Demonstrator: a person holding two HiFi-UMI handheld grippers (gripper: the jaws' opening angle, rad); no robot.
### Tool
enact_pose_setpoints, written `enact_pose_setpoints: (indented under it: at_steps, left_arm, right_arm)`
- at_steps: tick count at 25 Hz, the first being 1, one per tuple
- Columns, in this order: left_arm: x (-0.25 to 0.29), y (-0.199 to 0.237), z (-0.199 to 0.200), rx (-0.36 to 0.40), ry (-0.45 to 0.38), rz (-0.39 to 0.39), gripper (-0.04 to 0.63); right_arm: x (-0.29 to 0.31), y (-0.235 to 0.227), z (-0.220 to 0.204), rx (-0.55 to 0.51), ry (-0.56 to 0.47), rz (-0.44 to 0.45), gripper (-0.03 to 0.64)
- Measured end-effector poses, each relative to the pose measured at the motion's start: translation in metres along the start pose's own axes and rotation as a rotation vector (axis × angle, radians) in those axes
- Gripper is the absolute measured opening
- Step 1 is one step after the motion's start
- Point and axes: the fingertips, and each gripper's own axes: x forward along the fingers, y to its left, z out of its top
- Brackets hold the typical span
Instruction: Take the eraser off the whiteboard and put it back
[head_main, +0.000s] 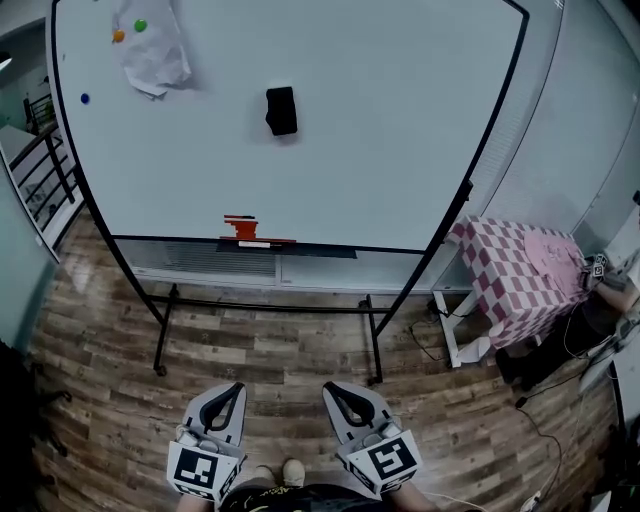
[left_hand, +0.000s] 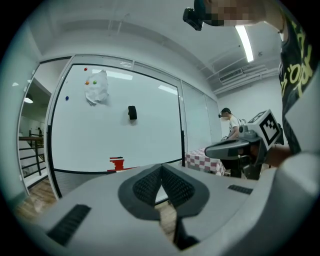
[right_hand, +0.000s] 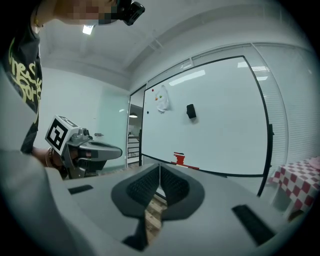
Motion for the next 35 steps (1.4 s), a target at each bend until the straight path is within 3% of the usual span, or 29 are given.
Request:
enact_pose_setpoints:
  at_steps: [10, 14, 17, 21, 26, 30, 35]
  left_arm:
    - [0.000, 0.001, 0.004, -0.009, -0.020, 0.011, 0.006]
    - [-0.002, 0.001, 0.002, 0.009, -0.013, 0.028, 0.006]
    - [-0.003, 0.001, 0.002, -0.010, -0.020, 0.045, 0.006]
    - [-0.007, 0.002, 0.000, -0.009, -0.015, 0.057, 0.006]
    - [0.001, 0.009, -0.006, -0.011, -0.009, 0.054, 0.006]
    - [0.014, 0.021, -0.009, 0.034, -0.004, 0.042, 0.006]
    - [0.037, 0.037, -0.003, -0.018, -0.027, 0.036, 0.006]
  right_arm:
    - [0.002, 0.002, -0.002, 0.007, -0.009, 0.022, 0.011]
    - [0.003, 0.003, 0.001, -0.064, -0.075, 0.056, 0.011]
    - [0.002, 0.002, -0.003, -0.026, -0.018, 0.049, 0.011]
    - [0.006, -0.001, 0.001, -0.079, -0.126, 0.066, 0.011]
    - [0.011, -0.006, -0.007, -0.004, 0.007, 0.026, 0.011]
    - [0.023, -0.013, -0.004, -0.036, -0.030, 0.026, 0.011]
    - [0.045, -0.025, -0.001, -0.019, 0.018, 0.004, 0.011]
